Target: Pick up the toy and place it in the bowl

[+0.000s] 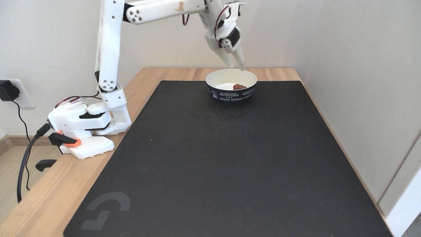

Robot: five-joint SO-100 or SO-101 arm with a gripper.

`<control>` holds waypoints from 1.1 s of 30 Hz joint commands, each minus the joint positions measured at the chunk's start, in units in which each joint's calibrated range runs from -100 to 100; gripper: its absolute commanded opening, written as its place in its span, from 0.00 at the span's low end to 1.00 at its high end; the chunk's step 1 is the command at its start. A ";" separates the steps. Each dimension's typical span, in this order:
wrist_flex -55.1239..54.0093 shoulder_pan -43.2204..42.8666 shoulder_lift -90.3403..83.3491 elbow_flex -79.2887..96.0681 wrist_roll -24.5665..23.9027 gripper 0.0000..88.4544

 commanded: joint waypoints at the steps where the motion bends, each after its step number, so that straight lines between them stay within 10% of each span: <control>1: -1.02 4.85 -11.27 -0.98 6.21 0.04; 8: -1.53 17.40 -25.03 12.18 17.95 0.04; 14: -22.27 26.35 -49.79 54.09 27.92 0.04; 20: -38.62 34.38 -75.63 90.14 30.53 0.04; 33: -34.47 36.64 -108.73 127.63 32.20 0.04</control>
